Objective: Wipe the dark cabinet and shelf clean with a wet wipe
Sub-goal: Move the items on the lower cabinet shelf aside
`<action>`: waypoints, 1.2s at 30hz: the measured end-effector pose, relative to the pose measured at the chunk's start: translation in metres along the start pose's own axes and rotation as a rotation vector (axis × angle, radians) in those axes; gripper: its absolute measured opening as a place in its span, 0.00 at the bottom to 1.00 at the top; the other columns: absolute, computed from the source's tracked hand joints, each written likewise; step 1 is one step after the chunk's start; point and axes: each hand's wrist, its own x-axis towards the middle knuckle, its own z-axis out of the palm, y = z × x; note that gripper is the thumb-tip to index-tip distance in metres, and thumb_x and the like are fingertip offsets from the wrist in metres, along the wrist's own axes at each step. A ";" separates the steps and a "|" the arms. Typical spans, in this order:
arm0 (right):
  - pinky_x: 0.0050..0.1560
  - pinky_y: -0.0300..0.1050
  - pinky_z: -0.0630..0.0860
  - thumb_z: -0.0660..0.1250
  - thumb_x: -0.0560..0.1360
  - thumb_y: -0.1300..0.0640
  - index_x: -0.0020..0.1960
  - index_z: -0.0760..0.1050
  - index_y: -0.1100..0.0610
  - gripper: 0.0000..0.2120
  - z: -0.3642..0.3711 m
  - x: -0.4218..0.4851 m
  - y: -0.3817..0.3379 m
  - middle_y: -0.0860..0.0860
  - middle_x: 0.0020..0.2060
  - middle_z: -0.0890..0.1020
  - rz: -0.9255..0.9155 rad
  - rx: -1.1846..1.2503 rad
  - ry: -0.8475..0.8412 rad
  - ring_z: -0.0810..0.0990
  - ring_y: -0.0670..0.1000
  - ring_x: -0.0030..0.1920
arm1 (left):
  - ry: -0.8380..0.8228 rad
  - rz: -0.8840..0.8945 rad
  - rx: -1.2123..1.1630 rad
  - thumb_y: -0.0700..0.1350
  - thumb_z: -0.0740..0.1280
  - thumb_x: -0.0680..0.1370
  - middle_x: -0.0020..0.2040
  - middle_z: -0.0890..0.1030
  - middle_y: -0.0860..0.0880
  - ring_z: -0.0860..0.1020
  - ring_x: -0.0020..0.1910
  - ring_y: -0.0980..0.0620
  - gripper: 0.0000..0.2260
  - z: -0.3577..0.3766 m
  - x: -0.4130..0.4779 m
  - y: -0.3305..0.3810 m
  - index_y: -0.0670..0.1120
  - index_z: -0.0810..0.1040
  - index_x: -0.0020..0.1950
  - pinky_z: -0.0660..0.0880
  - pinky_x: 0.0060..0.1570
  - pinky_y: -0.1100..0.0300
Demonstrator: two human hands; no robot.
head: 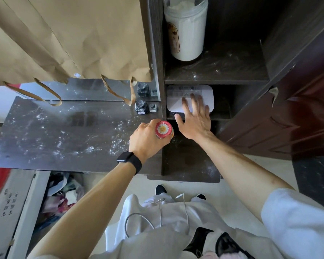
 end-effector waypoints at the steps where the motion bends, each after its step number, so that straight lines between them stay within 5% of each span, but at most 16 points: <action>1: 0.78 0.63 0.44 0.46 0.80 0.36 0.81 0.45 0.48 0.33 -0.001 -0.001 0.002 0.53 0.81 0.42 -0.014 -0.005 0.004 0.39 0.60 0.80 | -0.001 0.002 0.000 0.66 0.70 0.68 0.53 0.81 0.50 0.79 0.52 0.48 0.28 0.000 0.000 0.000 0.58 0.72 0.65 0.80 0.47 0.52; 4: 0.78 0.63 0.48 0.53 0.81 0.41 0.81 0.48 0.50 0.32 -0.008 -0.015 0.005 0.54 0.81 0.48 -0.065 0.036 0.087 0.43 0.59 0.80 | 0.002 0.013 -0.004 0.65 0.70 0.69 0.54 0.81 0.51 0.78 0.52 0.49 0.28 0.001 -0.002 0.001 0.57 0.73 0.66 0.77 0.46 0.55; 8: 0.70 0.55 0.69 0.68 0.75 0.51 0.78 0.59 0.52 0.34 -0.007 -0.066 0.011 0.50 0.70 0.73 -0.125 0.496 0.096 0.66 0.53 0.71 | -0.067 -0.006 -0.084 0.68 0.70 0.67 0.53 0.82 0.53 0.78 0.49 0.54 0.30 0.000 -0.003 0.002 0.57 0.74 0.66 0.76 0.44 0.59; 11: 0.66 0.50 0.73 0.70 0.73 0.42 0.77 0.63 0.46 0.35 -0.005 -0.088 0.007 0.44 0.68 0.75 -0.147 0.673 -0.044 0.72 0.47 0.66 | -0.174 -0.036 -0.266 0.65 0.74 0.66 0.51 0.84 0.59 0.80 0.48 0.65 0.28 -0.002 0.000 0.006 0.56 0.79 0.64 0.77 0.49 0.69; 15: 0.61 0.52 0.77 0.73 0.71 0.37 0.71 0.71 0.46 0.32 -0.010 -0.087 0.006 0.44 0.62 0.79 -0.114 0.684 0.013 0.76 0.45 0.60 | -0.245 -0.049 -0.382 0.64 0.77 0.66 0.49 0.84 0.61 0.78 0.46 0.72 0.27 -0.007 0.009 0.014 0.56 0.81 0.62 0.70 0.44 0.81; 22: 0.61 0.41 0.75 0.67 0.73 0.32 0.68 0.70 0.47 0.29 -0.014 -0.070 0.000 0.44 0.61 0.77 -0.055 0.663 0.159 0.76 0.43 0.60 | -0.206 -0.037 -0.504 0.62 0.72 0.73 0.53 0.83 0.60 0.79 0.48 0.69 0.22 -0.018 0.026 0.029 0.54 0.77 0.64 0.76 0.51 0.69; 25: 0.60 0.44 0.76 0.69 0.74 0.36 0.67 0.71 0.50 0.28 -0.018 -0.051 0.001 0.47 0.59 0.79 0.030 0.686 0.226 0.77 0.45 0.59 | 0.006 -0.132 -0.582 0.55 0.68 0.78 0.55 0.80 0.59 0.79 0.54 0.63 0.14 -0.015 0.028 0.027 0.52 0.75 0.62 0.77 0.54 0.62; 27: 0.58 0.42 0.75 0.71 0.74 0.41 0.67 0.71 0.54 0.28 -0.019 -0.036 0.004 0.51 0.59 0.79 0.047 0.671 0.273 0.78 0.48 0.58 | 0.060 -0.155 -0.525 0.47 0.67 0.79 0.66 0.75 0.54 0.74 0.65 0.54 0.20 -0.013 0.031 0.022 0.50 0.69 0.70 0.71 0.60 0.61; 30: 0.54 0.38 0.72 0.72 0.75 0.45 0.67 0.70 0.58 0.27 -0.018 -0.016 0.002 0.55 0.59 0.78 0.040 0.639 0.282 0.80 0.51 0.58 | -0.091 -0.100 -0.447 0.36 0.63 0.77 0.77 0.64 0.53 0.64 0.75 0.51 0.35 -0.014 0.036 0.020 0.55 0.55 0.81 0.66 0.71 0.54; 36: 0.60 0.39 0.71 0.73 0.75 0.49 0.68 0.70 0.58 0.27 -0.011 0.005 -0.013 0.55 0.60 0.80 -0.003 0.620 0.294 0.78 0.53 0.62 | -0.232 -0.103 -0.467 0.34 0.62 0.72 0.73 0.72 0.51 0.77 0.63 0.48 0.46 -0.006 0.034 0.028 0.64 0.43 0.79 0.75 0.55 0.58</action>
